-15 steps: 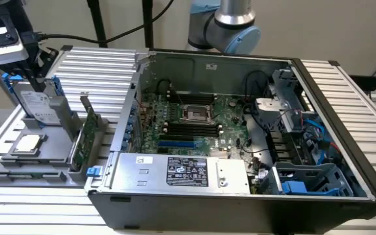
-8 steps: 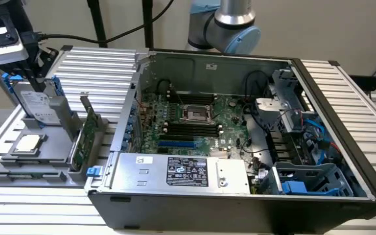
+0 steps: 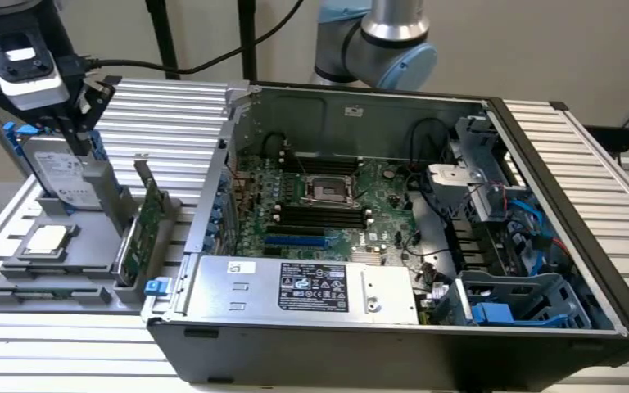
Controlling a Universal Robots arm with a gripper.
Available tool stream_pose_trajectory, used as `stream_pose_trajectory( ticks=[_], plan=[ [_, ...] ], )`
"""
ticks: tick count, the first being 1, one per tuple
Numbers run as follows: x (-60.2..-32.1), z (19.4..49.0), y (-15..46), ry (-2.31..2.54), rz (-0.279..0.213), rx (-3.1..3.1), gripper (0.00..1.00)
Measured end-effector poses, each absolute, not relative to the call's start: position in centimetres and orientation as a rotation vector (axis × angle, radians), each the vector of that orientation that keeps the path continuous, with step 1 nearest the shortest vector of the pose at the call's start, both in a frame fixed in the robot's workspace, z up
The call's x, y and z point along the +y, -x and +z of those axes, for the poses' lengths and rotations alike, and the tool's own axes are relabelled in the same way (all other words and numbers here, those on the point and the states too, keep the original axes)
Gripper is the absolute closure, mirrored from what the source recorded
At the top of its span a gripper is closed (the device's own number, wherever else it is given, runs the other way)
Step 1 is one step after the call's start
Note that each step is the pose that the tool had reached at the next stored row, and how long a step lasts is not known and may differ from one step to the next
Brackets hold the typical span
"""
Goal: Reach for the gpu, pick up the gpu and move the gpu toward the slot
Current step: 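Reach for the gpu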
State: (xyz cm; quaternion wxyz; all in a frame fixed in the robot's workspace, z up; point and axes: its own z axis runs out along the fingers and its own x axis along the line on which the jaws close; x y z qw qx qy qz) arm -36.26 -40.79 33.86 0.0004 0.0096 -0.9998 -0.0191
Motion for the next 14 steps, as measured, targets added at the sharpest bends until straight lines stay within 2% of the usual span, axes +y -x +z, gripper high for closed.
stream_pose_trajectory(
  ticks=[14],
  plan=[
    [-44.0,32.4,33.2,-0.03,-0.06,-3.147,0.89]
  ],
)
